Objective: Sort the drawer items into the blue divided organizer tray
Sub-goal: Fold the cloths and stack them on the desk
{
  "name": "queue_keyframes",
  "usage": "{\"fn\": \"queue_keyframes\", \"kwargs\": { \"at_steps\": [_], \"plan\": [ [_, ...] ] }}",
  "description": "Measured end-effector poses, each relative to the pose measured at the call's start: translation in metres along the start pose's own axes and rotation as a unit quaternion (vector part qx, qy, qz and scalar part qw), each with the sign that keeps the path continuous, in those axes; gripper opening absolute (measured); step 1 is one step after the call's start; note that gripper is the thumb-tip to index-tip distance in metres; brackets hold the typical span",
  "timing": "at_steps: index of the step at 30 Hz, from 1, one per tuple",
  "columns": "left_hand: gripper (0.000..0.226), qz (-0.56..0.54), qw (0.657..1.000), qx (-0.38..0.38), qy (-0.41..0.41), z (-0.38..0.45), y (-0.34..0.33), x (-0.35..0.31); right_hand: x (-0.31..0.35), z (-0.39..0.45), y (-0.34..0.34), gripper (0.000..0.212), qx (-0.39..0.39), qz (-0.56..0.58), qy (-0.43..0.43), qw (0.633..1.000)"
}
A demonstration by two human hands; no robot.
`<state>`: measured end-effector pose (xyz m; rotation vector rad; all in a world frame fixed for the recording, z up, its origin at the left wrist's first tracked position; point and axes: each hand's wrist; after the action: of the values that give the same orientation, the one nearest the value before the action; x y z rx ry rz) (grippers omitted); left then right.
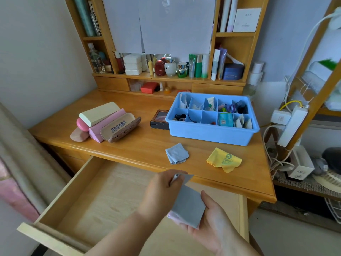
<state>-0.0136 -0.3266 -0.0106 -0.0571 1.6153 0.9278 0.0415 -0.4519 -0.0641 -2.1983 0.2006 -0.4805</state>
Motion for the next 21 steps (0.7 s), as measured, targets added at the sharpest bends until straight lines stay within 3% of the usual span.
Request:
{"fn": "queue_keyframes", "kwargs": {
  "at_steps": [3, 6, 9, 14, 19, 21],
  "plan": [
    [0.024, 0.001, 1.000, 0.014, 0.000, 0.004, 0.001, -0.005, -0.004, 0.001, 0.002, 0.059, -0.003, 0.004, -0.022, 1.000],
    [0.033, 0.083, 0.977, 0.113, -0.161, -0.013, -0.001, 0.000, -0.004, -0.001, 0.001, 0.051, 0.002, 0.006, -0.011, 1.000],
    [0.039, 0.185, 0.908, 0.187, -0.326, -0.025, -0.003, 0.015, 0.001, -0.001, 0.005, 0.057, 0.019, 0.014, -0.010, 1.000],
    [0.048, 0.201, 0.890, 0.169, -0.374, -0.032, 0.003, 0.025, 0.002, -0.003, 0.006, 0.070, 0.023, -0.021, -0.034, 0.999],
    [0.039, 0.188, 0.883, 0.130, -0.409, -0.031, -0.004, 0.029, 0.004, -0.007, -0.003, 0.088, 0.054, -0.011, -0.038, 0.998],
    [0.036, 0.246, 0.864, 0.138, -0.418, -0.031, -0.006, 0.031, 0.003, -0.008, -0.006, 0.079, 0.059, -0.017, -0.040, 0.997]
  ]
}}
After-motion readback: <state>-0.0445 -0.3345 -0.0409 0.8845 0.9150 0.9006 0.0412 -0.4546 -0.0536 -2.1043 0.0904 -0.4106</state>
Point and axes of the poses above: each hand's wrist, its own z-axis towards the middle knuckle, its own y-axis out of the back of the hand, x = y × z, and after that the axes turned 5 degrees about y, right-handed
